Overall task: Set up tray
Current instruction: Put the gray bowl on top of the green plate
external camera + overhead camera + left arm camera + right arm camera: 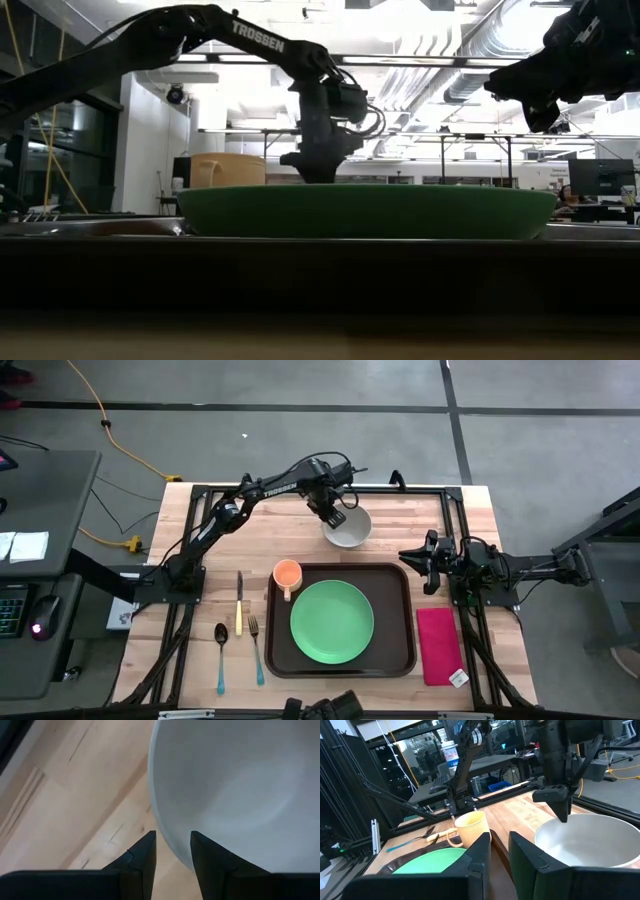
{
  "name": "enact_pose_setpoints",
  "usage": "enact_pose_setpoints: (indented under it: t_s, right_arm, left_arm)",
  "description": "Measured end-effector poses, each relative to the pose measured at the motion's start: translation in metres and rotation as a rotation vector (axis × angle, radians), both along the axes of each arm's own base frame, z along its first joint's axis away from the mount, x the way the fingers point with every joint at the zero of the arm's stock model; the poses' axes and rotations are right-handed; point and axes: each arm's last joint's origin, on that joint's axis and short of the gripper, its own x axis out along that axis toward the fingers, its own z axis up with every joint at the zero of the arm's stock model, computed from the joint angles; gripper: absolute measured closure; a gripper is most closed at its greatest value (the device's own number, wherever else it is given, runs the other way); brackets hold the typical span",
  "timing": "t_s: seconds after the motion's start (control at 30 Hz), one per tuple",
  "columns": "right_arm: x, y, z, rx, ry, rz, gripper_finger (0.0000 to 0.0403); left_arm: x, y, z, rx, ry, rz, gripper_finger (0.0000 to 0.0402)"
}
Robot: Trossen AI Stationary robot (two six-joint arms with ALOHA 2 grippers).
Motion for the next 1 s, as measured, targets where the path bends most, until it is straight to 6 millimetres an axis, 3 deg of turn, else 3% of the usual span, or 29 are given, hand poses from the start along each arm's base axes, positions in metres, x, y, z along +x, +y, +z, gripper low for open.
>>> enact_pose_setpoints:
  t_s: [0.37, 0.7, 1.0]
  right_arm:
    - [0.0, 0.0, 0.0, 0.008, -0.001, 0.0, 0.0352]
    - [0.0, 0.0, 0.0, 0.011, -0.002, 0.0, 0.0354]
    - [0.0, 0.0, 0.0, 0.008, -0.001, 0.0, 0.0353]
  left_arm:
    - [0.002, 0.001, 0.0, 0.02, -0.018, 0.002, 0.0252]
    - [0.007, 0.003, -0.022, -0.025, 0.004, -0.004, 0.0252]
    - [0.009, 0.003, -0.024, -0.008, -0.001, -0.066, 0.0252]
